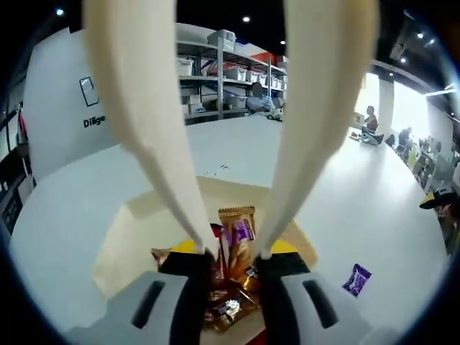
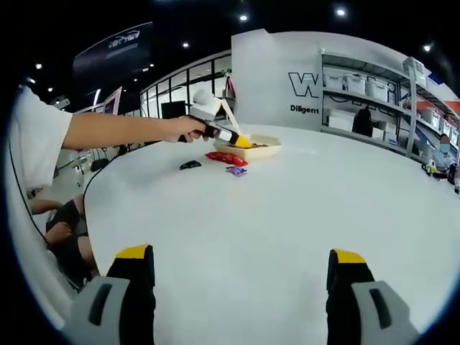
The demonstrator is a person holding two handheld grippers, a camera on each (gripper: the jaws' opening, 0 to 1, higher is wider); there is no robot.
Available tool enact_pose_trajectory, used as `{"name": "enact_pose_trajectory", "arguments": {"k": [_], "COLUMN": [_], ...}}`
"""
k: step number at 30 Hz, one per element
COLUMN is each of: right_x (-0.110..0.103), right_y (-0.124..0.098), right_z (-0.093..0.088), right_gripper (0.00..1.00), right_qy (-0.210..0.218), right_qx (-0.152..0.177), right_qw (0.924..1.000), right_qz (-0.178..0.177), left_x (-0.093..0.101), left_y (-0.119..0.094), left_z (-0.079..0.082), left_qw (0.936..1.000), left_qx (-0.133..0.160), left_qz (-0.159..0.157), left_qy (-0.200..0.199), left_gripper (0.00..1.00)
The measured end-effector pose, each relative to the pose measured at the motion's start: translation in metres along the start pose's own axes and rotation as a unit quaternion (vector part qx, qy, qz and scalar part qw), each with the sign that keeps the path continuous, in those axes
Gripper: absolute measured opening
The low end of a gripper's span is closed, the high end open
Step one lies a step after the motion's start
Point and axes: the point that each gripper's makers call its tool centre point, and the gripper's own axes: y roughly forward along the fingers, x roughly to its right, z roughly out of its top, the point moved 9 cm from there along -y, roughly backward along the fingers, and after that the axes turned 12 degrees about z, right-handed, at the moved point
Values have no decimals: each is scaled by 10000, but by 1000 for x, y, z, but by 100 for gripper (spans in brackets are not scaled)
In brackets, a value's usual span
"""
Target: Place the target food into the container with the food tongs after gripping and lifting it, then release it inside without dropping or visibly crushing the food.
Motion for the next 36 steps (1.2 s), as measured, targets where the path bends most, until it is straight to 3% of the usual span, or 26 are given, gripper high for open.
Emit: {"name": "enact_pose_trajectory", "arguments": {"k": [3,9,13,23,36], "right_x": [-2,-9,-13,-24,-37], "right_y": [0,-4,-7,-10,-7], "right_z": [0,2,4,7,10], "right_gripper": [99,99,99,99,99], "right_qy": [-9,-58,-96,-161,-266], "right_qx": [12,43,78,116,138], "right_qw": [10000,10000,9999,9998,9994], "right_qz": [16,49,63,96,200], "left_x": [1,3,6,9,20], "left_y": [-7,-19,-31,-59,-83], "left_z": [5,2,-4,-14,-38], "left_qw": [9999,9999,9997,9998,9998], "left_qx": [160,151,138,167,59], "left_qz": [-38,-31,-29,-88,-174], "left_qy": [-2,38,180,106,40], "left_gripper": [24,25,25,26,27]}}
